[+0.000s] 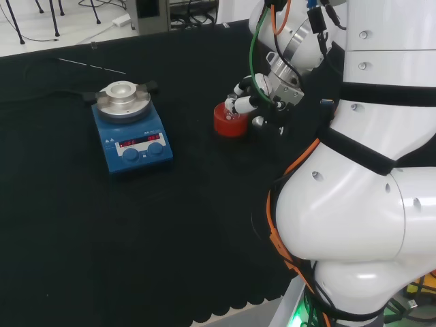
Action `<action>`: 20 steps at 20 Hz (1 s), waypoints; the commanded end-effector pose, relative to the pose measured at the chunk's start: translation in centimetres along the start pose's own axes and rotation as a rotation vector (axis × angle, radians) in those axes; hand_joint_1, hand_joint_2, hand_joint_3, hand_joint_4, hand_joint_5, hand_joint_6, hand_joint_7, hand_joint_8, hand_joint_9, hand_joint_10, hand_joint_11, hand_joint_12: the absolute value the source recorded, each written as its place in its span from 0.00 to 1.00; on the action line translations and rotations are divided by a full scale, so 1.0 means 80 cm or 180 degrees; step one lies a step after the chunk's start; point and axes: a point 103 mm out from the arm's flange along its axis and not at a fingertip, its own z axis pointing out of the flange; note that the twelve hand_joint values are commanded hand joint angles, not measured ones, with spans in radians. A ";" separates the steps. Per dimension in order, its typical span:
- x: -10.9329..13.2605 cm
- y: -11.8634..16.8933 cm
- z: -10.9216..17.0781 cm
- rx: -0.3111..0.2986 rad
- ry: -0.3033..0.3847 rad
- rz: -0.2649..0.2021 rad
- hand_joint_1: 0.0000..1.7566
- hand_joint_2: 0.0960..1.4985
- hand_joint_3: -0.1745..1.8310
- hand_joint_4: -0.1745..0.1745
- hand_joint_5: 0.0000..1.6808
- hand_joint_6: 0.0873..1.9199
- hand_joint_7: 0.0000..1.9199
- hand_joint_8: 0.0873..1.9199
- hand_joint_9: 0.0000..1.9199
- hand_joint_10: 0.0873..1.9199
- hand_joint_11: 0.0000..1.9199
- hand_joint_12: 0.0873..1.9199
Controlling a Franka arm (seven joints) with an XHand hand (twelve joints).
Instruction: Pick up the round-bottom flask.
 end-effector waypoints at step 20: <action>0.004 0.007 0.006 -0.0007 -0.0015 0.0016 0.49 0.38 0.44 0.42 0.41 0.43 0.14 0.26 0.23 0.27 0.00 0.66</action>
